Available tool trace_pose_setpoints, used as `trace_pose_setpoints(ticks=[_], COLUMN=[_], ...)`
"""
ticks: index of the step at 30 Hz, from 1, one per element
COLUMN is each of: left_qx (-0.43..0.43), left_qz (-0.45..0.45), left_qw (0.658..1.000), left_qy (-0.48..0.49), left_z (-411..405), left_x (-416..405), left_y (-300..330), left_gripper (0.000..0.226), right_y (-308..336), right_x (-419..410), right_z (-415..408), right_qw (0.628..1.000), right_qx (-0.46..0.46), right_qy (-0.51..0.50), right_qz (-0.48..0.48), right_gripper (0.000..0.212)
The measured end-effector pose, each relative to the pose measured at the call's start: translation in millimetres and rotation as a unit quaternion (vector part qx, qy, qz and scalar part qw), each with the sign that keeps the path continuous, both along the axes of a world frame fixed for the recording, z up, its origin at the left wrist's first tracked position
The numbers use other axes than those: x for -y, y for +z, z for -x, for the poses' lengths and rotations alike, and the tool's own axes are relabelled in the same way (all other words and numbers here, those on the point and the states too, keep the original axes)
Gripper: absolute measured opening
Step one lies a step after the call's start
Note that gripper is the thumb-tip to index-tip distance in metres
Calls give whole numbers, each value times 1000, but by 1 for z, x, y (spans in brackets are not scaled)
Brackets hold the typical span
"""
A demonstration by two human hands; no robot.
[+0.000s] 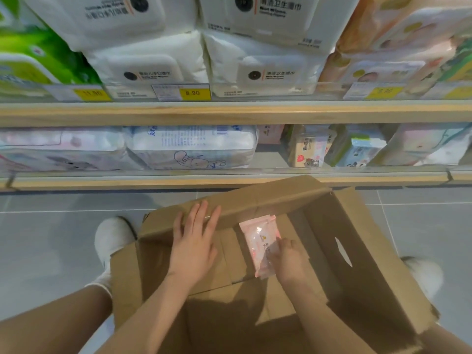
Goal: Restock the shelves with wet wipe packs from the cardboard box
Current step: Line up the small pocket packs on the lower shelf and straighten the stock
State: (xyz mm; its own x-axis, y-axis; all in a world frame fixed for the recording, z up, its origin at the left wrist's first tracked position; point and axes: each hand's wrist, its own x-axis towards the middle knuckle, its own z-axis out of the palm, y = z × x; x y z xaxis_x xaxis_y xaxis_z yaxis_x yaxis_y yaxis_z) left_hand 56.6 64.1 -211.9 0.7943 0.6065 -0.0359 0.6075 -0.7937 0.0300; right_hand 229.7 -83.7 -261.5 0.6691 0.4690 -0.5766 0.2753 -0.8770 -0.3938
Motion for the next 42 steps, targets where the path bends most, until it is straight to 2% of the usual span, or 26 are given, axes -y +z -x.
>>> trace_pose_setpoints(ticks=[5,9,14,16,18,19,21,23,26,28,33,38,42], left_qx=[-24,-44,7,49,111,146,206,256,347,370,356,323,292], left_qz=[-1,20,59,114,220,284,404,492,527,528,517,500,509], left_qw=[1000,998,997,989,961,936,874,812,749,733,734,744,742], left_qy=[8,36,58,82,125,148,177,184,200,220,258,303,324], left_z=[-1,-9,-7,-4,-3,-3,-6,-10,-8,0,28,46,50], left_x=[0,4,16,23,31,36,46,57,64,62,48,38,37], left_y=[7,18,38,47,56,63,77,90,96,93,73,41,14], left_gripper=[98,97,74,65,63,64,64,52,22,14,11,8,9], right_y=[16,42,80,97,115,123,138,147,153,150,136,106,76], right_x=[-1,0,14,20,25,27,30,32,33,31,22,21,19], right_z=[1,2,0,0,2,5,12,22,38,46,51,36,22], right_qw=[998,997,987,981,971,965,952,941,930,926,943,968,982], right_qx=[-33,-47,-72,-82,-99,-114,-147,-171,-194,-206,-184,-118,-93], right_qy=[-46,-24,-43,-50,-47,-45,-44,-38,-23,-25,-5,-52,-66], right_qz=[-40,-57,-136,-170,-211,-231,-264,-289,-312,-316,-276,-215,-152], right_gripper=[20,19,27,23,21,20,19,19,21,22,25,26,34])
